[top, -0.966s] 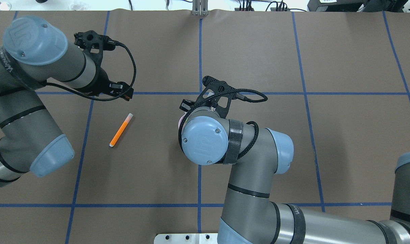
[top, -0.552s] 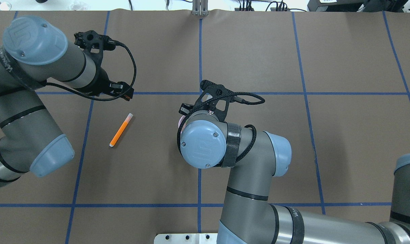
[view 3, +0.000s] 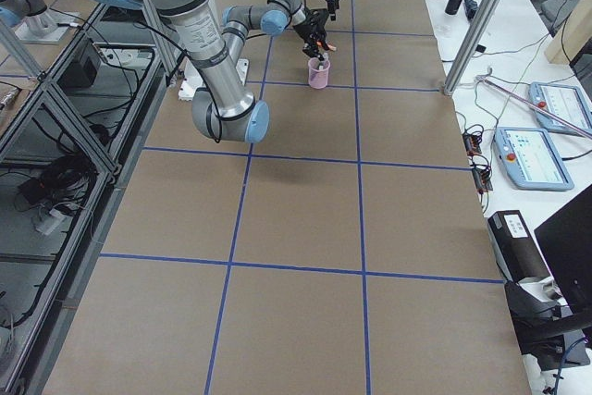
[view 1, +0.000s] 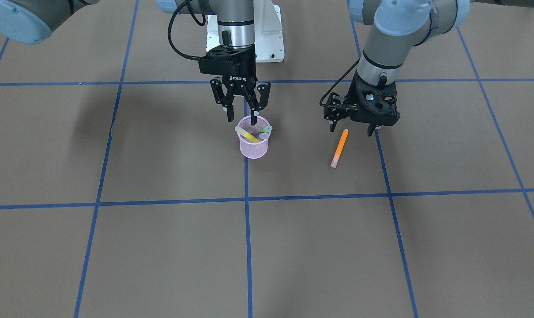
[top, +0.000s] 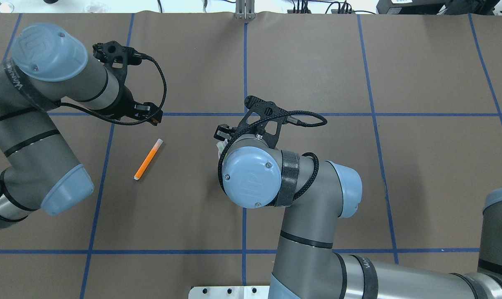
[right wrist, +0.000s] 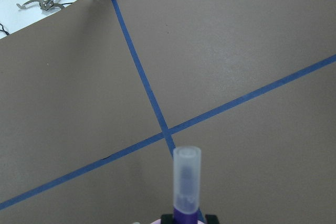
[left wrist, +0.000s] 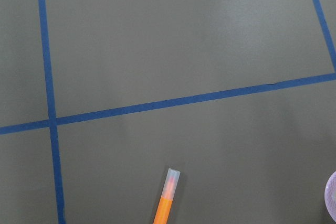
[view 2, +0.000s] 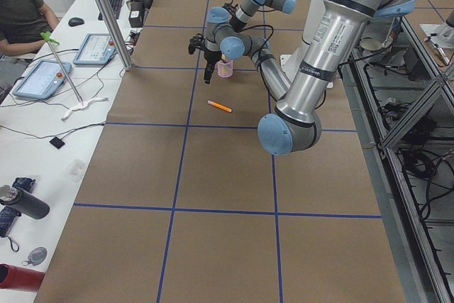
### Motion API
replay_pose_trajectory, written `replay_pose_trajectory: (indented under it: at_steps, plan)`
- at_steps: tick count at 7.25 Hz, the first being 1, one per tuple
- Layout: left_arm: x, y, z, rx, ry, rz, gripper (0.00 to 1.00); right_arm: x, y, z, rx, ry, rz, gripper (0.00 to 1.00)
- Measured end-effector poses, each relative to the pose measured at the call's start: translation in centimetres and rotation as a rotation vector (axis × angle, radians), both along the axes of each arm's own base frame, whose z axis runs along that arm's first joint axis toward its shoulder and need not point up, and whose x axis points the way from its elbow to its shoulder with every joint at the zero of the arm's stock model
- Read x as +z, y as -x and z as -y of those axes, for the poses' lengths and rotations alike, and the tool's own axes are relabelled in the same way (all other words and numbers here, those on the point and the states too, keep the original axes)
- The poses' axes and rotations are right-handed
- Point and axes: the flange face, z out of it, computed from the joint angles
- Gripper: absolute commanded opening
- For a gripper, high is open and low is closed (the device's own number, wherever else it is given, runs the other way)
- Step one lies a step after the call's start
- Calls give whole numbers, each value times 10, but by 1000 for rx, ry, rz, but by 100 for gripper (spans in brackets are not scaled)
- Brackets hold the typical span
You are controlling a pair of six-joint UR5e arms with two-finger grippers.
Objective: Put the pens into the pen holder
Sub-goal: 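Grasp the orange marker with the left gripper while the right gripper withdraws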
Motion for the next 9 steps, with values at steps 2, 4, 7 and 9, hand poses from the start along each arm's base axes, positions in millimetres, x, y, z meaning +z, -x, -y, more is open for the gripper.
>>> replay_pose_trajectory:
  at_steps: [2,4,7,9]
  plan:
    - [11,-7,4,7,26,21,91,8,-27,6,-20,-12,0,76]
    - [33,-33,11,68,94,41,90,40,-85,35,-95,9,-26,75]
    - [65,-52,17,320,13,126,85,104,-174,94,-283,122,-57,75]
    - [76,-65,30,409,-18,158,77,138,-214,114,-379,150,-72,75]
